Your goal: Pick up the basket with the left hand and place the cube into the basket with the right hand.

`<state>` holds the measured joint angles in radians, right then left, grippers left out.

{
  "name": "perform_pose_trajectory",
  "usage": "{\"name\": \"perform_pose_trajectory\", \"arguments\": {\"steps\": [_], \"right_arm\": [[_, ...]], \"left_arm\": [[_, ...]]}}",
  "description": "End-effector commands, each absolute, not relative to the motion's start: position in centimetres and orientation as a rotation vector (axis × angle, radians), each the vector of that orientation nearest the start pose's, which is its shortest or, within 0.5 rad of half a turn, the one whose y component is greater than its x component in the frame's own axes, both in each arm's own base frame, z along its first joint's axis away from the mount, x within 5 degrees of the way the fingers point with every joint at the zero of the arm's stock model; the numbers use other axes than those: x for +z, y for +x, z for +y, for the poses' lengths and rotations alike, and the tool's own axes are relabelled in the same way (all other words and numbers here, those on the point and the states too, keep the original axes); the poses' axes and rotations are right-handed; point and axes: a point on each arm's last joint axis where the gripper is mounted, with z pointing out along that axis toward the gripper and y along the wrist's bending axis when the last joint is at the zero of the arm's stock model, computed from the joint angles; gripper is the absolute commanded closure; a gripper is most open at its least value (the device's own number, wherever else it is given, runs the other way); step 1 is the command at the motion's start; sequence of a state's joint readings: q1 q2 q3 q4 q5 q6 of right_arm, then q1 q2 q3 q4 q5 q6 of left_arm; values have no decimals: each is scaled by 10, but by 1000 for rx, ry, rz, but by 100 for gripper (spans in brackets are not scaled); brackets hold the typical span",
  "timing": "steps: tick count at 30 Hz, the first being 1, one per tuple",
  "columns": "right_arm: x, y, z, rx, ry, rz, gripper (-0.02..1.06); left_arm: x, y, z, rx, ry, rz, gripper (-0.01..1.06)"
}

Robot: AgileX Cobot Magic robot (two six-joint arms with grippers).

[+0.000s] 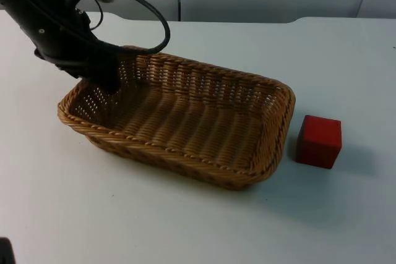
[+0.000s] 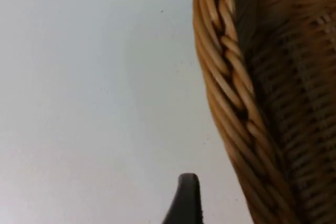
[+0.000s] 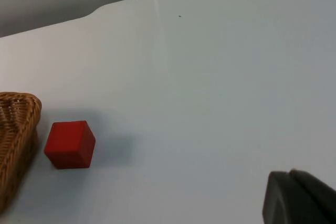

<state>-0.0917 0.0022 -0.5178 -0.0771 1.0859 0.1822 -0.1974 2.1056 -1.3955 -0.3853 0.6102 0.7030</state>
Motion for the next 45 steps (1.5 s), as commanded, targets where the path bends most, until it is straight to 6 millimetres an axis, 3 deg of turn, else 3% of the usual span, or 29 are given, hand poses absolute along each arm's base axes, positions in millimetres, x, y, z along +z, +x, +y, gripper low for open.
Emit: {"name": "perform_pose_trajectory", "arguments": {"steps": [1,5,8,9,11,12,15,18,19,23,24,25,29,30,35,41,45], "right_arm": [[279,-8,-5,-38,282,2031,105],[279,-8,-5,-38,282,2031,105],[279,-8,-5,-38,282,2031,105],[279,-8,-5,-38,282,2031,105],[279,-8,-5,-38,282,2031,105],[279,-8,-5,-38,282,2031,105],[279,-8,-5,-38,282,2031,105],[279,-8,-6,-45,290,2029,105],[279,-8,-6,-45,290,2029,105],[279,-8,-6,-42,290,2029,105],[279,-8,-6,-42,290,2029,105],[279,-8,-6,-42,290,2029,105],[279,-8,-6,-42,290,2029,105],[279,-8,-6,-42,290,2029,105],[279,-8,-6,-42,290,2029,105],[279,-8,-6,-42,290,2029,105],[279,-8,-6,-46,283,2030,105]], "left_arm": [[135,418,-100,-229,812,2597,35],[132,420,-96,-229,786,2601,41],[132,422,-95,-217,768,2588,73],[132,422,-95,-217,768,2588,73],[133,422,-95,-221,738,2592,100],[134,423,-95,-225,734,2595,105],[140,423,-95,-230,701,2588,105],[165,421,-95,-220,693,2532,105],[165,421,-95,-220,693,2532,105],[226,411,-94,-216,642,2399,105],[226,411,-94,-216,642,2399,105],[241,407,-94,-225,625,2367,105],[307,378,-90,-274,534,2269,105],[307,378,-90,-274,534,2269,105],[354,349,-86,-282,517,2171,105],[349,347,-89,-378,419,2226,105],[313,355,-87,-499,273,2335,105]]}}
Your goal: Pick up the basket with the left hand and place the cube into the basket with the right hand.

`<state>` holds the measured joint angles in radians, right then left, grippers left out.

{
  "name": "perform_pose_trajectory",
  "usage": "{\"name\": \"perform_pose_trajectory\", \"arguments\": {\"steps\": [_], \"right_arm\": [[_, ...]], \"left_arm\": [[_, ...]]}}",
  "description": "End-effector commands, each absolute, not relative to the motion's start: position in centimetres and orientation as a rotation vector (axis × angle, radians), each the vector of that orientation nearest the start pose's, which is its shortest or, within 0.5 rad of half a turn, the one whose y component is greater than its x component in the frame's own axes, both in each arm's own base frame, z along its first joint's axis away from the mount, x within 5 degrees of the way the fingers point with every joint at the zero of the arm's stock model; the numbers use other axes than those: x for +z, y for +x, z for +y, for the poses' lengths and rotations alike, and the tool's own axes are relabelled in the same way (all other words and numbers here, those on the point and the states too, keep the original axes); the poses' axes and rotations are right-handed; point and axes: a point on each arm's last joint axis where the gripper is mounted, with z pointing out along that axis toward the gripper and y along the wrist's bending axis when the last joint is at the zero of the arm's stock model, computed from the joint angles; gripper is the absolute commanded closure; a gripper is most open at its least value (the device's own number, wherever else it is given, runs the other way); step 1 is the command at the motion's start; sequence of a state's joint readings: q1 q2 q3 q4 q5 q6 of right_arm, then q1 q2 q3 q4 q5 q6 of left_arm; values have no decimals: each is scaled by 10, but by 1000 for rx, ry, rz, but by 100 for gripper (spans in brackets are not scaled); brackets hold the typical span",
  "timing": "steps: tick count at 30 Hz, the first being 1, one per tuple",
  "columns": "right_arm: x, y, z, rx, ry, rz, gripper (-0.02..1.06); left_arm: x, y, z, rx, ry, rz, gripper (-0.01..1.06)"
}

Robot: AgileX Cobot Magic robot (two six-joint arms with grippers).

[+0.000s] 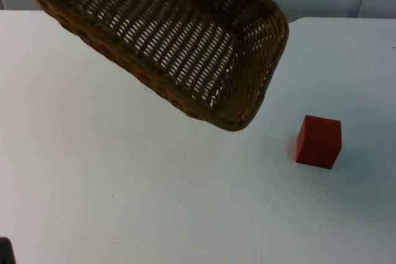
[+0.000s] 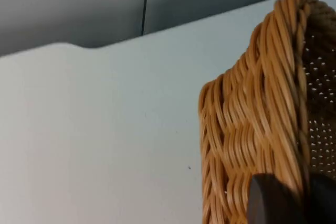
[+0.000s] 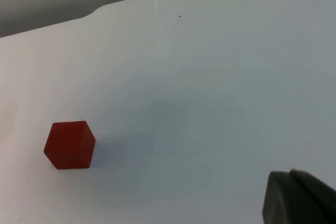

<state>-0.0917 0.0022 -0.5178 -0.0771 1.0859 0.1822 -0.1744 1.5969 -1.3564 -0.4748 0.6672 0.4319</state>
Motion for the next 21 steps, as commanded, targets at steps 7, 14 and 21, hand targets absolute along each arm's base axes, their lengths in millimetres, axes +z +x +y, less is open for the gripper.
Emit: {"name": "perform_pose_trajectory", "arguments": {"steps": [7,14,21], "right_arm": [[279,-8,-5,-51,263,2033,105],[279,-8,-5,-51,263,2033,105],[279,-8,-5,-77,221,2039,105]], "left_arm": [[270,367,-56,-730,-8,2366,105],[248,362,-39,-809,-112,2310,105],[224,359,-38,-790,-110,2374,105]]}}
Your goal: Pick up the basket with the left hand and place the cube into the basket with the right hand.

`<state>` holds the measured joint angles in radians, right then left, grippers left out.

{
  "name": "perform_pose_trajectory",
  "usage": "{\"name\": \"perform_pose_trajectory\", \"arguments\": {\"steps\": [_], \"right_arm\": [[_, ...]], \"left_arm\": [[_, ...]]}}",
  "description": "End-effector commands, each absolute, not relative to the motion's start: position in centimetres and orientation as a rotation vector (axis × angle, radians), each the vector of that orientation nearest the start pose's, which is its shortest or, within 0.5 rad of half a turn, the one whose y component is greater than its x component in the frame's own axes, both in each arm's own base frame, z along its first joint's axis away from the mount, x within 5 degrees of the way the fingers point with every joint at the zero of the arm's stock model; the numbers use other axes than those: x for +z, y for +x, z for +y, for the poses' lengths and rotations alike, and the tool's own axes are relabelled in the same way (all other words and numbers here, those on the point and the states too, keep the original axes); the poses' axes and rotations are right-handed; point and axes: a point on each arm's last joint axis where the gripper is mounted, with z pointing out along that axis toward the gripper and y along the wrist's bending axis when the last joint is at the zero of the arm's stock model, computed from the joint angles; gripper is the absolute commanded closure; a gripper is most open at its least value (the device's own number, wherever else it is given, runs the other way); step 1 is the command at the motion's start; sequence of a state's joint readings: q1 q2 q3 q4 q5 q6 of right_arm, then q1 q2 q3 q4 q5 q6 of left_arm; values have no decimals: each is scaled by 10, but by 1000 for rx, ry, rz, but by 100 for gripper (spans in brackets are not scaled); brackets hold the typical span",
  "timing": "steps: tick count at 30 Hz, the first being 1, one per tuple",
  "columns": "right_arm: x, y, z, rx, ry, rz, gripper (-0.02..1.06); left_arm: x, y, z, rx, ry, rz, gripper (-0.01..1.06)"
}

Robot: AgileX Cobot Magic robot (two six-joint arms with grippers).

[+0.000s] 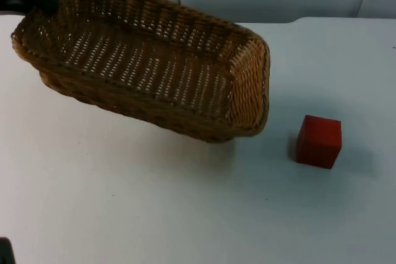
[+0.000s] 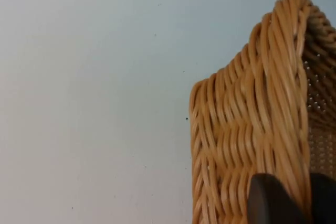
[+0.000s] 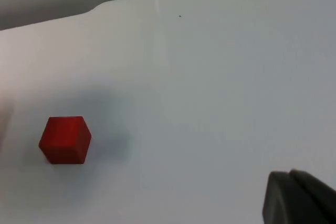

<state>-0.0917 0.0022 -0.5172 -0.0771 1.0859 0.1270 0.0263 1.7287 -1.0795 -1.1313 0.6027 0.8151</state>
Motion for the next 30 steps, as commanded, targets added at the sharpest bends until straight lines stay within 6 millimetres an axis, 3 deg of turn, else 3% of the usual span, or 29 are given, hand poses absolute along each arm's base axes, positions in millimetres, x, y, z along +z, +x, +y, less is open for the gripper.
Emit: {"name": "perform_pose_trajectory", "arguments": {"steps": [1,8,12,13,17,18,19,22,23,27,30], "right_arm": [[279,-5,-5,-102,179,2059,105],[278,24,-8,-109,181,2241,105],[284,67,-12,-100,178,2337,105],[284,67,-12,-100,178,2337,105],[289,128,-13,-30,185,2329,91],[289,128,-13,-30,185,2329,91],[290,142,-14,-14,194,2346,85],[280,198,-16,40,238,2485,75],[280,198,-16,40,238,2485,75],[256,254,-10,233,281,2627,62],[241,274,-5,352,320,2686,51]], "left_arm": [[221,360,-38,-791,-114,2381,105],[217,363,-36,-759,-109,2379,105],[217,363,-36,-750,-106,2377,105],[217,363,-36,-750,-106,2377,105],[216,362,-37,-746,-82,2387,105],[216,362,-37,-746,-82,2387,105],[216,362,-37,-746,-82,2387,105],[216,362,-37,-736,-59,2385,105],[216,362,-37,-736,-59,2385,105],[216,362,-36,-727,-54,2382,105],[216,362,-36,-726,-51,2382,105]]}}
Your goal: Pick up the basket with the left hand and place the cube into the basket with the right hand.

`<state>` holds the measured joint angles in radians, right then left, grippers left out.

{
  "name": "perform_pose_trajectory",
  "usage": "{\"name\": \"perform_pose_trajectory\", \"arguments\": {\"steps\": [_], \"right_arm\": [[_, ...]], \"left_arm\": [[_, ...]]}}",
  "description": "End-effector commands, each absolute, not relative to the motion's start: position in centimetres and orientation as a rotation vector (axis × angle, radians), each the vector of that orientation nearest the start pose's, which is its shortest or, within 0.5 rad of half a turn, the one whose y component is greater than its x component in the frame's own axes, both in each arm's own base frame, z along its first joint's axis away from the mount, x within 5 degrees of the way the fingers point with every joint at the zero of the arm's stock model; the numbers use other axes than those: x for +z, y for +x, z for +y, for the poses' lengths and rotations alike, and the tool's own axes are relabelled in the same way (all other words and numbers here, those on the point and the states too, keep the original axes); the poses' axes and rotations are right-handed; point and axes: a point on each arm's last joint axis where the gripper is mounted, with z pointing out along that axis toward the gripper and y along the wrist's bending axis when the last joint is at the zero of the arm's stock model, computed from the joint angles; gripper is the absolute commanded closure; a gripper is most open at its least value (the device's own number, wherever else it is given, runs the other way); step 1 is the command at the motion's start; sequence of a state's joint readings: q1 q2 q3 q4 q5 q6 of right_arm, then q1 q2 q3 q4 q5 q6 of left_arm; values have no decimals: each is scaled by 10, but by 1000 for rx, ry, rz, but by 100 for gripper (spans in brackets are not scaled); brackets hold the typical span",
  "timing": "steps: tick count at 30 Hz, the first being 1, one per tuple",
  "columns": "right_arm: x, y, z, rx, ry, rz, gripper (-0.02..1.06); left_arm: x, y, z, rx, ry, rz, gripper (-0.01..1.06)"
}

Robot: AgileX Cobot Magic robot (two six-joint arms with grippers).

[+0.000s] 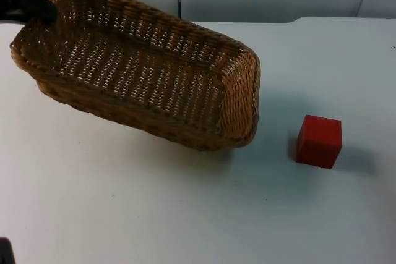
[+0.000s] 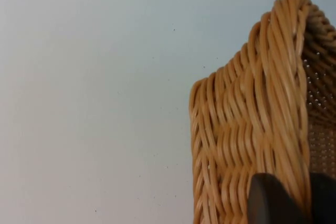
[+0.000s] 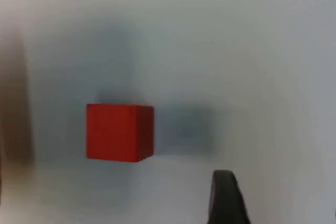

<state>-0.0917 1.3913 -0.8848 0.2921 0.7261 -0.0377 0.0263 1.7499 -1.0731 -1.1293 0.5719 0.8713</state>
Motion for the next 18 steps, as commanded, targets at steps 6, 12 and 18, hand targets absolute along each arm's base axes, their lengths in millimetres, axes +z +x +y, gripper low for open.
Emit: {"name": "perform_pose_trajectory", "arguments": {"steps": [6,12,18], "right_arm": [[205,303,7,507,395,2755,45],[170,321,37,480,315,2789,45],[164,348,77,516,165,2801,43]], "left_arm": [[216,363,-36,-710,-36,2377,105],[217,363,-36,-706,-34,2372,105],[217,363,-36,-707,-22,2362,105]]}}
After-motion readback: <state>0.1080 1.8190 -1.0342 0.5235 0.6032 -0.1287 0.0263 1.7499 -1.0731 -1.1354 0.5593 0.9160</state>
